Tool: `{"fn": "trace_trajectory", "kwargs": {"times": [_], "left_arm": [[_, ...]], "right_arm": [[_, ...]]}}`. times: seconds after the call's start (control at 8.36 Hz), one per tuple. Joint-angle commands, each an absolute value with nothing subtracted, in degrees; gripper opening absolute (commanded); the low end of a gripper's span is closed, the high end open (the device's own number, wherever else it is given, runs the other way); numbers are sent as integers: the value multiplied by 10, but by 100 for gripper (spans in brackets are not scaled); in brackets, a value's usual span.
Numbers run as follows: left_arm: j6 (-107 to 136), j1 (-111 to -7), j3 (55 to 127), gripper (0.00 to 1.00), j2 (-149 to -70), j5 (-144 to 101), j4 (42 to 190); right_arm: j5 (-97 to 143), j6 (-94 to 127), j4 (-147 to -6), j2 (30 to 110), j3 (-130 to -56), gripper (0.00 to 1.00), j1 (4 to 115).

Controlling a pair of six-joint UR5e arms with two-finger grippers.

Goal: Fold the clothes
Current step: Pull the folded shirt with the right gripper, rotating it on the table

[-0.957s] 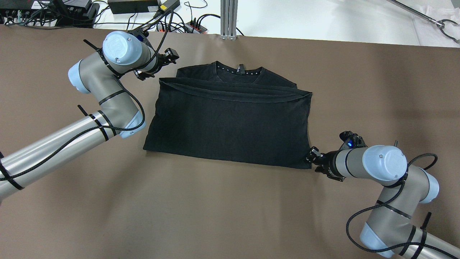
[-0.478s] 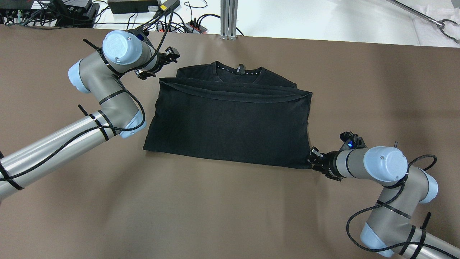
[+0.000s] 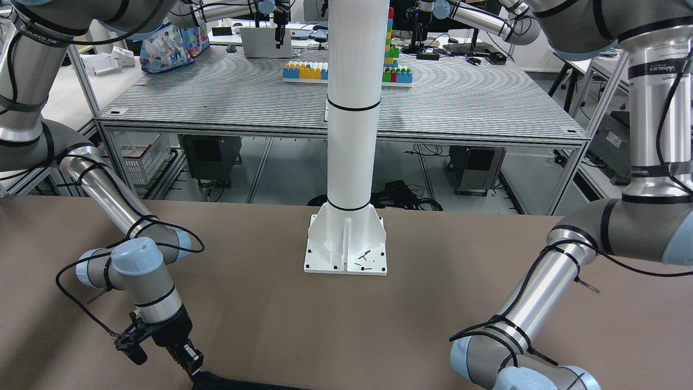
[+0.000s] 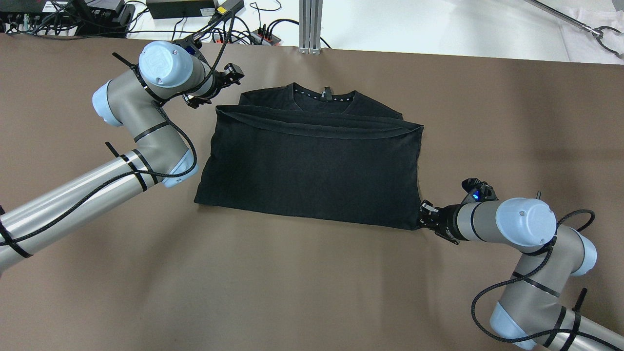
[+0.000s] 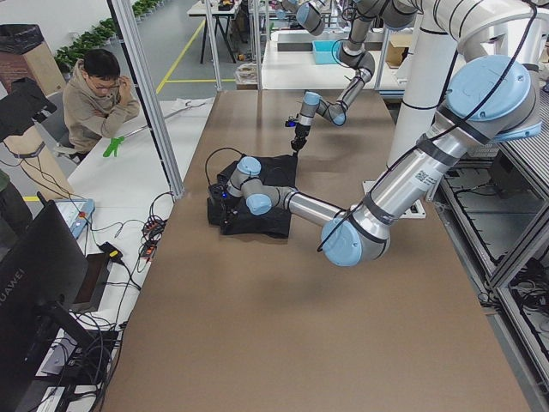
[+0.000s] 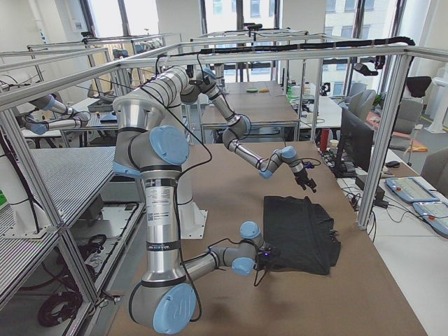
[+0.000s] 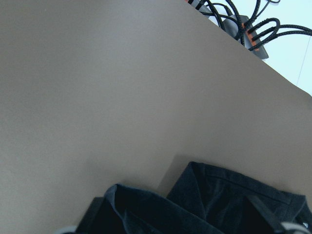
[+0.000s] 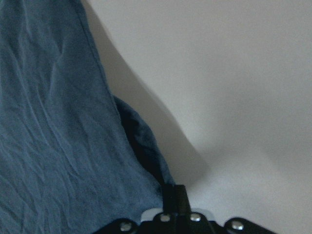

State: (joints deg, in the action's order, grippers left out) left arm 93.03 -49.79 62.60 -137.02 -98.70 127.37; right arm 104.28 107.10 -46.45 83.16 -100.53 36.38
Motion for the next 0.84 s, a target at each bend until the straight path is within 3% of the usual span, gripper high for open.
{"fn": "trace_trajectory", "kwargs": {"times": [0.0, 0.12, 0.48, 0.72], "left_arm": [[932, -495, 627, 100, -1370, -987, 1274], [934, -493, 638, 100, -1368, -987, 1274], [931, -465, 670, 100, -1366, -987, 1275], [927, -451, 713, 100, -1355, -994, 1274]], "right_arm": [[1063, 1083, -464, 929, -1131, 0, 363], [1106, 1109, -452, 971, -1188, 0, 362], [1267, 1163, -319, 1002, -1202, 0, 319], [1256, 1192, -294, 986, -1203, 14, 208]]}}
